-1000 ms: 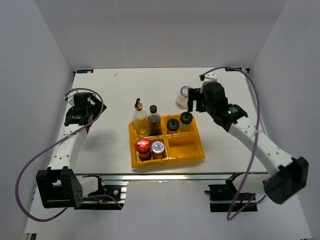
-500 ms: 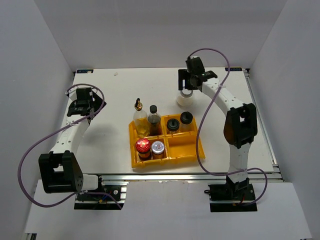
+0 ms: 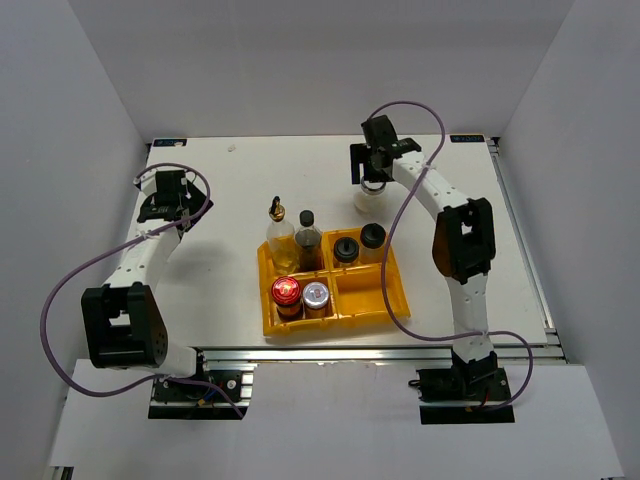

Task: Organize the condiment bottles

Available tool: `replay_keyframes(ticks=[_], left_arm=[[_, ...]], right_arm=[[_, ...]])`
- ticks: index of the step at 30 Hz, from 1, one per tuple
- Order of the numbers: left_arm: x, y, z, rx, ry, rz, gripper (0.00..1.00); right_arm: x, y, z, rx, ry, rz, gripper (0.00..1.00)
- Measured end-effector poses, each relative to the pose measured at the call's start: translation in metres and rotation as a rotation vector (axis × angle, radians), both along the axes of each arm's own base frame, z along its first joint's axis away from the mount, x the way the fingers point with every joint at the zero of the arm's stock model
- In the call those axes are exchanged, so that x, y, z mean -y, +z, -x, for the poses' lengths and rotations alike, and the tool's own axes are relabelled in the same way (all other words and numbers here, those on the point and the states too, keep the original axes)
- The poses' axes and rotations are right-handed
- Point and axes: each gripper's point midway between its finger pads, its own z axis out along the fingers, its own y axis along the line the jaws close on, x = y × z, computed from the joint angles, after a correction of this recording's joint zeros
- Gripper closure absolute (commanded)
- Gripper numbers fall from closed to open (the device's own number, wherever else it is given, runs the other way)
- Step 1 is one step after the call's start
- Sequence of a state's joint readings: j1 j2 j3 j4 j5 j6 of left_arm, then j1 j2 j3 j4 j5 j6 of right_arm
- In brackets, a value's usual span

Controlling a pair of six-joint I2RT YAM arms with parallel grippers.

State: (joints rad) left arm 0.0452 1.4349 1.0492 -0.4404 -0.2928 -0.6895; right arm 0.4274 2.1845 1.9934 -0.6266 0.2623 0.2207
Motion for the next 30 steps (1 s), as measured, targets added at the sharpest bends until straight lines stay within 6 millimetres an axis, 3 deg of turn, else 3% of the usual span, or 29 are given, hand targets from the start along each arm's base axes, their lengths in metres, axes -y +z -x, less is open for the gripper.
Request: replay_keyframes(ticks=[5, 8, 11, 14, 15, 18, 23, 27, 30], left_arm=[[-0.003, 0.0, 0.0, -0.001, 0.006, -0.003, 0.02], [-0.003, 0.0, 0.0, -0.001, 0.009, -0.005, 0.02], [-0.004, 0.0, 0.0, -0.001, 0.01, -0.006, 0.02], [-0.004, 0.0, 0.0, -0.001, 0.01, -0.006, 0.02], [-0.004, 0.0, 0.0, -0.001, 0.01, -0.006, 0.02], [-0.004, 0.0, 0.0, -0.002, 0.01, -0.006, 0.02], [-0.003, -0.002, 0.0, -0.006, 0.01, -0.005, 0.02], [-0.003, -0.002, 0.0, -0.006, 0.008, -0.002, 0.02], [-0.001, -0.002, -0.001, -0.003, -0.001, 0.006, 0.02]], right_arm=[[0.0, -0.021, -0.002, -0.045, 0.003, 0.024, 0.11], [0.0, -0.021, -0.004, -0.04, 0.001, 0.027, 0.14], [0.001, -0.019, -0.006, -0.029, -0.005, 0.033, 0.27], [0.0, -0.017, -0.01, -0.009, -0.011, 0.03, 0.47], [0.001, -0.017, -0.011, -0.007, -0.013, 0.03, 0.6], [0.001, -0.016, -0.011, 0.006, -0.014, 0.028, 0.83], [0.007, -0.013, 0.004, -0.002, 0.003, 0.037, 0.95], [0.016, 0.007, 0.024, 0.014, 0.026, 0.038, 0.98], [0.025, 0.046, 0.045, 0.074, 0.034, 0.016, 0.99]])
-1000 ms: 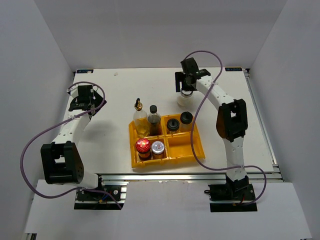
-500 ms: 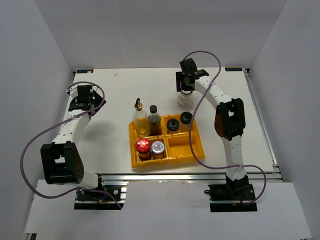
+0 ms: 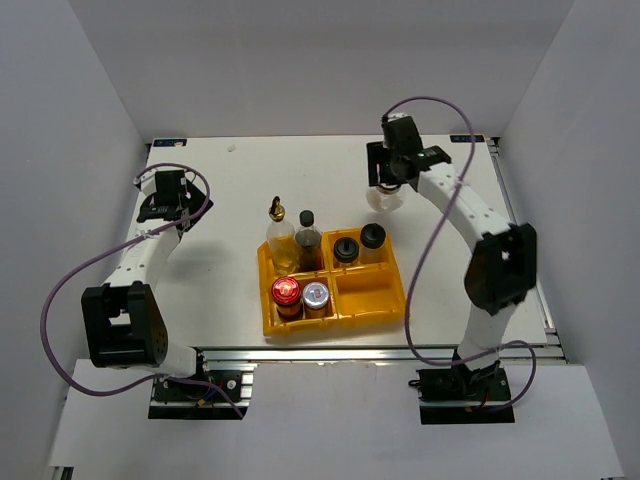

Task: Organize the condiment bottles

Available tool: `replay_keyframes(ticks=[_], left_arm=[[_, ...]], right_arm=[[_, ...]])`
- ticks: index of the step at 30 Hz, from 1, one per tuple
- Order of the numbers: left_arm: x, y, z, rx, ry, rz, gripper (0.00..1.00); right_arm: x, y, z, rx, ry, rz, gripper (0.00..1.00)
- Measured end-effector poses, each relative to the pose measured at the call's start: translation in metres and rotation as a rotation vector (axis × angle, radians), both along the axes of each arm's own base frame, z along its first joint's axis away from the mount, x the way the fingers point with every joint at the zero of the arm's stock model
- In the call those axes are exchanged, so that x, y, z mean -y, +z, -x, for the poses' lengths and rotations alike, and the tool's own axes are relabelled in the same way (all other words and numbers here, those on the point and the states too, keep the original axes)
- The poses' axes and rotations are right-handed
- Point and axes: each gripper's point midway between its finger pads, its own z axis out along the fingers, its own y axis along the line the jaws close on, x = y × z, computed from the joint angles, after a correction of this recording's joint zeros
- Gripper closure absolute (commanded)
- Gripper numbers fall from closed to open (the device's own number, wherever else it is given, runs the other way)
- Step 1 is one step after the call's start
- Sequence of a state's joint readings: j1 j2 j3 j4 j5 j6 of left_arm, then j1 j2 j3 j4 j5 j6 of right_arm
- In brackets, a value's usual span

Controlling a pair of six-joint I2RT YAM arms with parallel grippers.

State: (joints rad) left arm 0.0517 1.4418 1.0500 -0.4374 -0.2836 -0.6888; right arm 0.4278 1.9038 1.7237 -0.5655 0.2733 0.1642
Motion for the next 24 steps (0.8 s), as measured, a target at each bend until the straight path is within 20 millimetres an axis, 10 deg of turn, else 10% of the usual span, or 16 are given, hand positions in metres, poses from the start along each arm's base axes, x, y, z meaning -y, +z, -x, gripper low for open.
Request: replay_keyframes(ticks=[5, 9, 24], left_arm=[[0.003, -0.002, 0.0, 0.0, -0.014, 0.014, 0.02], [0.004, -0.003, 0.006, 0.001, -0.014, 0.015, 0.02], [0.009, 0.005, 0.034, 0.047, -0.03, 0.026, 0.02]], right_arm=[[0.019, 0.09, 0.04, 0.189, 0.001, -0.083, 1.0], [0.028, 0.122, 0.085, 0.255, 0.029, -0.165, 1.0], [-0.037, 0.038, 0.261, -0.04, 0.376, -0.345, 1.0]])
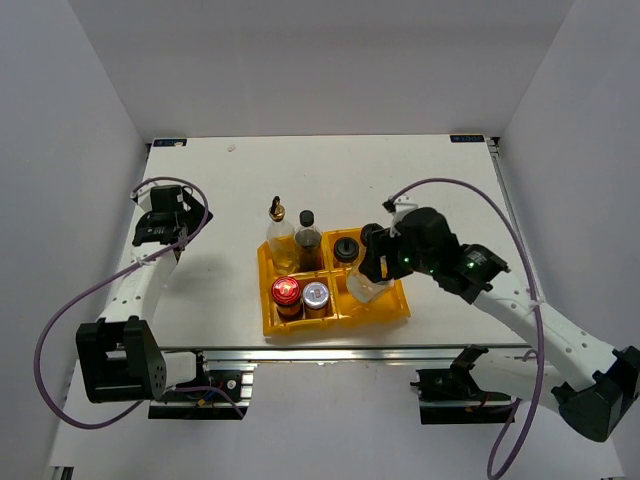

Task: Organize the condiment bottles

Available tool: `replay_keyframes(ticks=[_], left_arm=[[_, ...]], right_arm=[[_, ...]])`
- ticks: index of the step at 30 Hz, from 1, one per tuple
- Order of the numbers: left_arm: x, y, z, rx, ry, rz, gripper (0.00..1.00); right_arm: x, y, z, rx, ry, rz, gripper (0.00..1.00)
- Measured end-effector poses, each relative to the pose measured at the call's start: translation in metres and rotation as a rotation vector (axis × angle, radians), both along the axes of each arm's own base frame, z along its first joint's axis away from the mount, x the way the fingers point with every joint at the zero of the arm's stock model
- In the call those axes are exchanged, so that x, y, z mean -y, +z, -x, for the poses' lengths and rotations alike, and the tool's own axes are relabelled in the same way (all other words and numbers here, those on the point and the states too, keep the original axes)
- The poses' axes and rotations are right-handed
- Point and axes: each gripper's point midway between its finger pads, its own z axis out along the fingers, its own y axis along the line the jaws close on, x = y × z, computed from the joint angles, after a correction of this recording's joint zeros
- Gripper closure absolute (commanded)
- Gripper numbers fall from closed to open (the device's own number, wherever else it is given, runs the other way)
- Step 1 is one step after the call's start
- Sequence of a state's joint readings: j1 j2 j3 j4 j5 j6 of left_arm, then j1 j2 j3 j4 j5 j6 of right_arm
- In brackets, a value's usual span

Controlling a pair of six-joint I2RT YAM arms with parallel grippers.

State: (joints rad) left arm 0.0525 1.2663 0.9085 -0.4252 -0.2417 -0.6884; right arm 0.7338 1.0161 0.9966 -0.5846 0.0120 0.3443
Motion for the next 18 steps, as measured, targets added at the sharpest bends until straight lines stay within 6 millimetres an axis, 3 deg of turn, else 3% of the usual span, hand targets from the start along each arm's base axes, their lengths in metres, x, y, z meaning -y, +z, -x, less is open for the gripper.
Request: replay_keyframes(ticks=[5, 18], left_arm=[[0.001, 0.008, 0.006, 0.03, -0.001, 0.0, 0.02], [0.001, 0.008, 0.01, 0.033, -0.002, 0.001, 0.02]], right_arm=[[-0.008, -0.034, 0.011, -0.035, -0.049, 0.093, 1.0], [-0.009, -0.075, 0.001, 0.008, -0.207, 0.232, 0.99]])
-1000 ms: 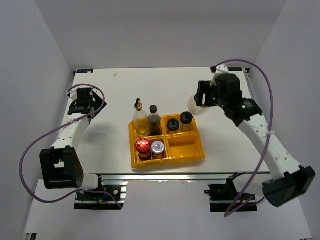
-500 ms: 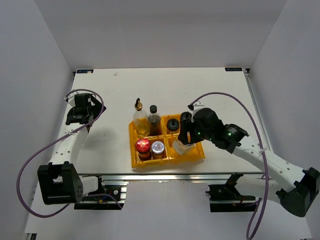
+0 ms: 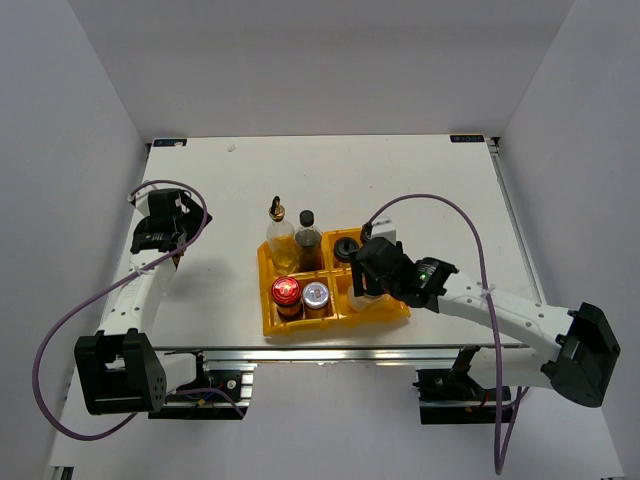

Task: Organize the condiment bottles

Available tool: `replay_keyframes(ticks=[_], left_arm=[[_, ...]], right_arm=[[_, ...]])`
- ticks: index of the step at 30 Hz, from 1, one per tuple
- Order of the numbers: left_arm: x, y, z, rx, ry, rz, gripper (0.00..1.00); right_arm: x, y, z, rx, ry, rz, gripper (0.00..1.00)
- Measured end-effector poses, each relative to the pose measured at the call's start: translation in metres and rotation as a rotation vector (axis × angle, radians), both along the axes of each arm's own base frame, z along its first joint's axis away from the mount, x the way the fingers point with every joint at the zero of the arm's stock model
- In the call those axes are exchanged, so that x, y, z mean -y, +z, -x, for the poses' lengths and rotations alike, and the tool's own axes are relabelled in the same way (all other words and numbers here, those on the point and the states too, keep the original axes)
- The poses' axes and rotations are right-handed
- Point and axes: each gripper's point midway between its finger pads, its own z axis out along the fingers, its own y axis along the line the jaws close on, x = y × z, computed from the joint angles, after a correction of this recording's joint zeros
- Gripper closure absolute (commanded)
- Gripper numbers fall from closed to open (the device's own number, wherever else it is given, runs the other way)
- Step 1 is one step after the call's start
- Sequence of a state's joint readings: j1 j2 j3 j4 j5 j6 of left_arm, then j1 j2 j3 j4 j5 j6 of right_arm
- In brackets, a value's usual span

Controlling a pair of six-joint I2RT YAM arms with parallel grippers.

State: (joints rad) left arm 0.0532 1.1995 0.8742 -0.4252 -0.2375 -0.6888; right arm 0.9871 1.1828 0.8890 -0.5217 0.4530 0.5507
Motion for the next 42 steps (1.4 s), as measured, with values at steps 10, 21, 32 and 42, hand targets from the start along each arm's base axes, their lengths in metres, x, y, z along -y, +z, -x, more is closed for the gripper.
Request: replay_keyframes(ticks=[10, 21, 32, 42], left_arm=[[0.0, -0.002, 0.001, -0.005, 0.001, 0.001, 0.02], [0.0, -0.005, 0.005, -0.023, 0.012, 0.008, 0.02], [-0.006, 0.036, 0.001, 0.038, 0.039, -0.015, 0.02], [-0.009, 0.079, 0.008, 0.182, 0.035, -0.05, 0.02]], right_arm=[[0.002, -0.025, -0.004, -0.007, -0.036, 0.037, 0.21], [0.0, 0.0, -0.009, 0.047, -0.062, -0.043, 0.11], [0.131, 0.074, -0.081, 0.257, -0.544, 0.044, 0.11], [0.226, 0.067, -0.085, 0.336, -0.77, 0.043, 0.11]])
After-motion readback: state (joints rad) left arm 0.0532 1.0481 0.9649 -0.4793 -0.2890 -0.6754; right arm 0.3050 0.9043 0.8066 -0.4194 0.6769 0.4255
